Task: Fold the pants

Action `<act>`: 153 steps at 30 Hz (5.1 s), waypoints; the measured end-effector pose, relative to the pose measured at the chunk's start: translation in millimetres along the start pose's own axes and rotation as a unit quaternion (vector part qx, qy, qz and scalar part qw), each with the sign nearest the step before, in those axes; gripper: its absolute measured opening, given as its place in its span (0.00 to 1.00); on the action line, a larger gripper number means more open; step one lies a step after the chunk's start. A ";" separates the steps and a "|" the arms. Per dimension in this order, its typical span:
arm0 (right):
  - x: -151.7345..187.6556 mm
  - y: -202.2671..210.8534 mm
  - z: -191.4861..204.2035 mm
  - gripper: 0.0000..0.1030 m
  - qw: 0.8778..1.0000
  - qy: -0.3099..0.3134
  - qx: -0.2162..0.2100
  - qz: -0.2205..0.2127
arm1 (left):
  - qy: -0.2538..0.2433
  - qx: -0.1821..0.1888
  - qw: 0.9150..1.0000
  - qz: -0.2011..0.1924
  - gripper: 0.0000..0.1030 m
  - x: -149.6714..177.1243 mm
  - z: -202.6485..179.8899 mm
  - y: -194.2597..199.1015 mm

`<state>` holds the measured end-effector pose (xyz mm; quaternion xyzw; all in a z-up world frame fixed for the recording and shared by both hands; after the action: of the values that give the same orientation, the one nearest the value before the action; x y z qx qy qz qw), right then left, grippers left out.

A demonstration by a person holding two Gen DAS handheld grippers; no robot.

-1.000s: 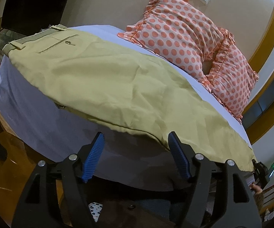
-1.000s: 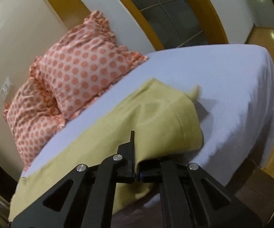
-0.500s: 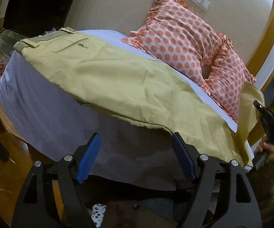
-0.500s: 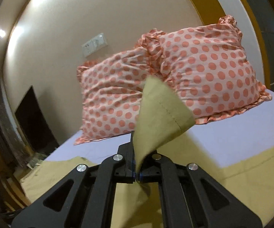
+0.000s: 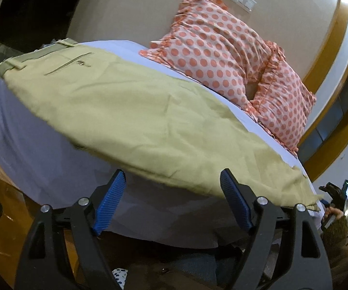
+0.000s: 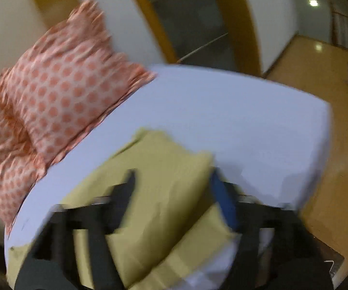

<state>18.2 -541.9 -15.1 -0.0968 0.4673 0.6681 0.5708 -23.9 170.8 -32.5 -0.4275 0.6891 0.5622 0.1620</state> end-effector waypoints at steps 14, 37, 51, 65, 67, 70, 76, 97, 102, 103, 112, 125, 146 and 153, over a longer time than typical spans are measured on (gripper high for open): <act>40.6 11.4 -5.1 0.37 0.996 -0.037 -0.081 -0.017 | -0.015 -0.001 1.000 -0.011 0.81 0.9 -6.9 7.2; 34.0 2.3 -16.7 0.12 0.992 -0.074 -0.059 -0.080 | 0.015 -0.001 1.000 -0.011 0.82 5.1 15.9 9.4; 70.2 19.4 226.4 0.03 0.920 0.124 -0.372 -0.013 | 0.030 -0.009 0.999 -0.012 0.82 5.1 29.5 6.2; 282.9 9.3 387.1 0.80 0.813 0.317 -0.420 0.250 | -0.042 0.002 0.999 0.002 0.88 11.4 8.8 -5.1; 263.1 9.1 374.8 0.81 0.826 0.296 -0.415 0.239 | -0.044 0.010 0.999 0.004 0.88 9.5 4.4 -11.1; 256.0 6.6 365.0 0.82 0.836 0.279 -0.410 0.234 | -0.033 0.021 0.999 0.002 0.88 4.6 2.5 -16.5; 260.2 -5.3 358.9 0.82 0.837 0.267 -0.410 0.244 | 0.022 0.037 0.999 0.002 0.88 -13.5 13.8 -24.9; 253.9 -7.9 344.1 0.83 0.842 0.240 -0.424 0.233 | 0.205 -0.056 0.977 0.023 0.66 -110.6 105.7 -52.2; 232.4 -6.7 329.7 0.83 0.852 0.224 -0.424 0.209 | 0.074 -0.181 0.981 0.016 0.16 -140.1 70.3 -46.9; 225.2 -5.7 324.7 0.83 0.856 0.220 -0.422 0.200 | 0.034 -0.196 0.980 0.003 0.15 -151.1 48.8 -41.0; 149.6 -5.7 257.9 0.83 0.907 0.170 -0.369 0.107 | -0.352 -0.107 0.921 -0.131 0.13 -109.3 -220.4 -13.7; 118.7 -47.3 214.8 0.79 0.919 0.131 -0.323 0.186 | -0.552 0.029 0.830 -0.071 0.37 65.1 -274.7 -24.7; 156.7 -90.8 237.7 0.18 0.825 0.042 -0.433 0.361 | -0.225 0.046 0.959 0.168 0.32 -63.5 -159.5 -128.3; 101.0 -96.5 287.5 0.14 0.837 0.095 -0.444 0.305 | -0.264 0.026 0.957 0.120 0.07 -110.8 -200.6 -141.2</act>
<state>183.4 -271.2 24.8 -0.2553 0.1782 0.9317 0.1873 201.1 32.3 19.0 -0.1739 0.6826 0.6519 0.2808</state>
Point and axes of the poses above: each gripper's, at about its wrist camera, not at the fingertips, and y roughly against the way its jaws point, z to its left, x to its underside, the point moved 6 cm from there along -y, roughly the way its jaws point, and after that the axes turned 14 degrees about -x, right-handed, at the moved point
